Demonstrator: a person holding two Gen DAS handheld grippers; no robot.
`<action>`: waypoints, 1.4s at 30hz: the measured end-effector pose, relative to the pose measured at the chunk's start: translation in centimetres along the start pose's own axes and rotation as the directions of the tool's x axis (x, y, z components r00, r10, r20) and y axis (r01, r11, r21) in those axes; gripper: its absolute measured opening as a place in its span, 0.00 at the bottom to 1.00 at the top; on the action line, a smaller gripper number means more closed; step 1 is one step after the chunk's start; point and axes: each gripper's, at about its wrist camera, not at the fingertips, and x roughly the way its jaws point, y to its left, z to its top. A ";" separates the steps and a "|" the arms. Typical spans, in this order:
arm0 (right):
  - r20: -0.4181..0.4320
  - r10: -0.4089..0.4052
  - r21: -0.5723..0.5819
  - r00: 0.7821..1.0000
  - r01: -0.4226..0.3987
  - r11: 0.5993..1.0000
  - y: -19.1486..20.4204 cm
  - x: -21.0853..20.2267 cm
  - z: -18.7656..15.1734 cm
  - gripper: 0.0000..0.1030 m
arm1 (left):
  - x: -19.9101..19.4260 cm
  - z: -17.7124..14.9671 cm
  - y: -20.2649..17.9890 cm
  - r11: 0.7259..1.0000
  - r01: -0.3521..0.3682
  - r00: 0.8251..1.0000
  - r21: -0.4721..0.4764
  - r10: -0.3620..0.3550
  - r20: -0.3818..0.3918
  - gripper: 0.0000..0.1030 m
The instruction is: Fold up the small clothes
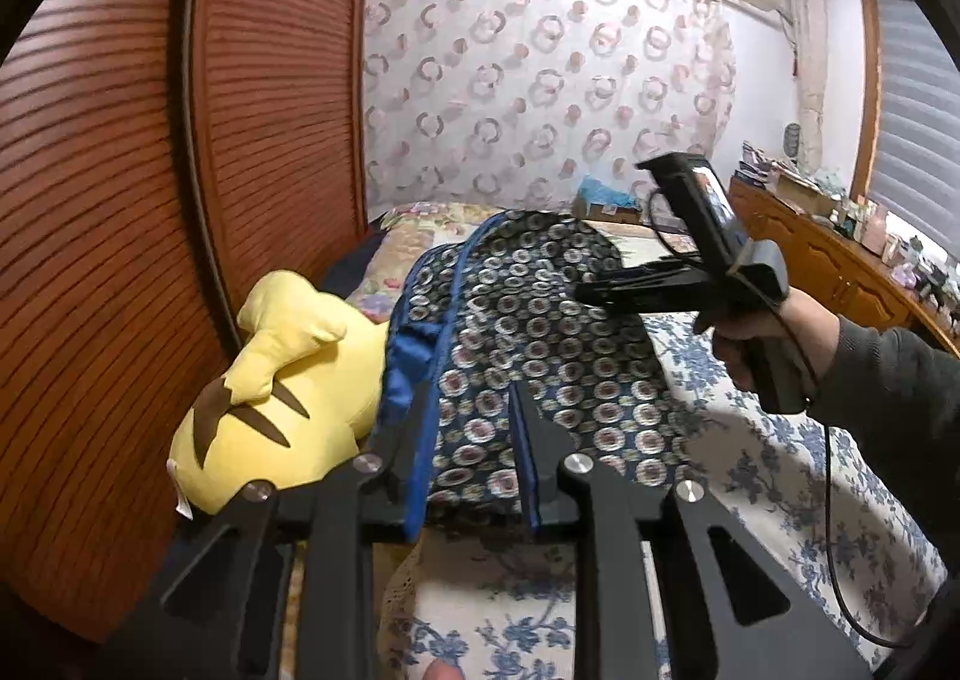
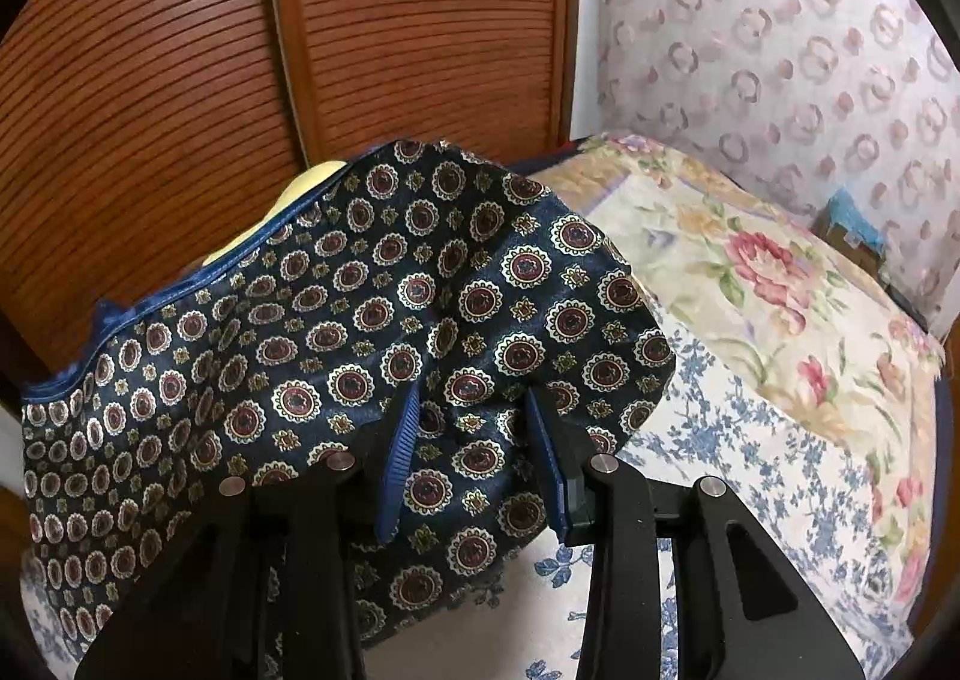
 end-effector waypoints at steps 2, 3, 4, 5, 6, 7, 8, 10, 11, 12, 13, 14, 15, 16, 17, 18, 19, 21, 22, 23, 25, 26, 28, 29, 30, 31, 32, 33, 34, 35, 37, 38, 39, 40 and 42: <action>0.024 0.015 0.029 1.000 -0.015 0.999 -0.2 -1.5 -0.2 0.35 | -0.4 0.1 -1.0 1.000 0.010 1.000 0.010 -0.010 0.004 0.21; 0.040 0.014 0.040 0.999 -0.016 0.999 -0.3 -2.5 -0.5 0.35 | -0.6 0.3 -1.5 1.000 0.010 1.000 0.016 -0.010 0.005 0.21; 0.060 -0.002 0.045 0.998 -0.001 0.999 -0.2 -4.0 -1.0 0.35 | -0.8 0.4 -2.1 1.000 0.009 1.000 0.023 -0.009 0.008 0.21; 0.077 -0.018 0.051 0.997 0.014 0.999 -0.1 -5.1 -1.6 0.35 | -0.9 0.4 -2.7 0.999 0.008 1.000 0.031 -0.009 0.010 0.21; 0.095 -0.029 0.061 0.995 0.023 0.998 -0.1 -6.5 -2.3 0.35 | -1.1 0.4 -3.1 0.999 0.007 1.000 0.038 -0.008 0.011 0.21; 0.116 -0.040 0.073 0.993 0.031 0.997 -0.1 -8.3 -3.4 0.35 | -1.2 0.5 -3.8 0.999 0.004 1.000 0.048 -0.004 0.012 0.21; 0.128 -0.057 0.081 0.990 0.046 0.996 -0.1 -9.7 -4.2 0.36 | -1.4 0.5 -4.4 0.998 0.000 1.000 0.058 -0.001 0.013 0.21; 0.162 -0.099 0.096 0.982 0.084 0.992 -0.1 -12.8 -6.2 0.38 | -1.7 0.4 -5.8 0.997 0.005 1.000 0.081 -0.007 0.017 0.21; 0.177 -0.124 0.106 0.976 0.106 0.989 -0.1 -14.4 -7.3 0.39 | -1.8 0.3 -6.4 0.996 0.001 1.000 0.090 -0.003 0.018 0.21; 0.191 -0.145 0.120 0.971 0.123 0.985 0.0 -15.9 -8.3 0.39 | -2.0 0.3 -7.2 0.995 -0.005 1.000 0.101 0.003 0.017 0.21; 0.206 -0.163 0.141 0.965 0.136 0.981 -0.2 -17.7 -9.4 0.39 | -2.1 0.2 -7.9 0.994 -0.002 1.000 0.111 0.000 0.018 0.21; 0.213 -0.174 0.155 0.961 0.143 0.978 -0.2 -18.8 -10.2 0.40 | -2.3 0.1 -8.5 0.993 0.006 1.000 0.119 -0.008 0.018 0.21; 0.224 -0.192 0.176 0.956 0.154 0.972 -0.1 -20.4 -11.4 0.40 | -2.4 0.0 -9.1 0.992 0.013 1.000 0.125 -0.016 0.018 0.21; 0.228 -0.206 0.189 0.952 0.164 0.968 -0.3 -21.2 -12.1 0.41 | -2.6 -0.1 -9.9 0.991 0.023 0.999 0.129 -0.026 0.019 0.21; 0.228 -0.234 0.209 0.945 0.187 0.960 -0.4 -22.4 -13.0 0.43 | -2.8 0.0 -10.5 0.991 0.026 0.999 0.131 -0.029 0.020 0.21; 0.229 -0.257 0.226 0.939 0.205 0.952 -0.4 -23.5 -13.7 0.44 | -3.0 0.0 -11.0 0.991 0.031 0.999 0.132 -0.035 0.022 0.21; 0.233 -0.279 0.247 0.932 0.221 0.943 -0.5 -24.8 -14.8 0.45 | -3.2 0.0 -11.7 0.990 0.043 0.999 0.133 -0.047 0.027 0.21; 0.247 -0.318 0.276 0.915 0.248 0.929 -0.5 -26.8 -16.4 0.47 | -3.6 0.1 -12.8 0.989 0.060 0.997 0.135 -0.065 0.030 0.21; 0.249 -0.338 0.288 0.908 0.264 0.921 -0.6 -27.4 -16.9 0.49 | -3.8 0.1 -13.3 0.988 0.071 0.997 0.138 -0.076 0.031 0.21; 0.247 -0.373 0.308 0.894 0.293 0.905 -0.5 -28.4 -17.7 0.49 | -4.0 0.2 -13.7 0.987 0.080 0.996 0.140 -0.085 0.033 0.21; 0.247 -0.408 0.335 0.879 0.318 0.887 -0.3 -29.9 -18.9 0.49 | -4.3 0.2 -14.6 0.985 0.089 0.994 0.150 -0.096 0.042 0.21; 0.248 -0.425 0.352 0.871 0.327 0.877 -0.2 -30.8 -19.6 0.50 | -4.6 0.3 -15.1 0.984 0.085 0.994 0.157 -0.093 0.048 0.21; 0.246 -0.453 0.373 0.857 0.348 0.860 0.1 -31.8 -20.6 0.50 | -5.1 0.4 -16.0 0.983 0.080 0.994 0.164 -0.091 0.061 0.21; 0.247 -0.463 0.383 0.851 0.353 0.854 0.3 -32.5 -21.0 0.50 | -5.4 0.4 -16.3 0.983 0.087 0.993 0.164 -0.099 0.064 0.21; 0.252 -0.471 0.393 0.845 0.356 0.848 0.4 -33.2 -21.6 0.50 | -5.6 0.5 -16.7 0.982 0.100 0.992 0.162 -0.111 0.065 0.21; 0.253 -0.482 0.403 0.839 0.361 0.841 0.6 -33.7 -21.9 0.50 | -5.8 0.6 -17.0 0.981 0.110 0.991 0.161 -0.121 0.064 0.21; 0.254 -0.490 0.411 0.834 0.365 0.835 0.7 -34.2 -22.3 0.50 | -5.8 0.6 -17.1 0.981 0.114 0.990 0.158 -0.126 0.065 0.21; 0.257 -0.493 0.415 0.831 0.366 0.833 0.9 -34.4 -22.5 0.50 | -6.0 0.7 -17.2 0.981 0.116 0.990 0.155 -0.128 0.067 0.21; 0.261 -0.497 0.422 0.828 0.365 0.830 1.0 -34.8 -22.7 0.50 | -6.2 0.8 -17.4 0.982 0.117 0.989 0.150 -0.129 0.072 0.22; 0.263 -0.503 0.430 0.824 0.367 0.825 1.2 -35.2 -23.1 0.50 | -6.3 0.8 -17.6 0.982 0.118 0.989 0.146 -0.130 0.074 0.22; 0.263 -0.513 0.441 0.817 0.371 0.818 1.4 -35.7 -23.5 0.50 | -6.5 0.9 -17.9 0.983 0.122 0.988 0.140 -0.133 0.074 0.22; 0.262 -0.518 0.447 0.814 0.373 0.813 1.4 -35.9 -23.7 0.50 | -6.5 0.9 -18.1 0.983 0.123 0.988 0.139 -0.134 0.073 0.22; 0.262 -0.521 0.451 0.812 0.374 0.810 1.3 -36.0 -23.8 0.50 | -6.5 0.9 -18.3 0.983 0.124 0.988 0.137 -0.134 0.073 0.22; 0.263 -0.527 0.457 0.808 0.376 0.806 1.3 -36.1 -23.9 0.50 | -6.6 0.9 -18.3 0.983 0.123 0.988 0.135 -0.134 0.074 0.22; 0.261 -0.534 0.464 0.804 0.380 0.800 1.2 -36.3 -24.0 0.50 | -6.7 0.8 -18.3 0.984 0.125 0.988 0.128 -0.136 0.076 0.22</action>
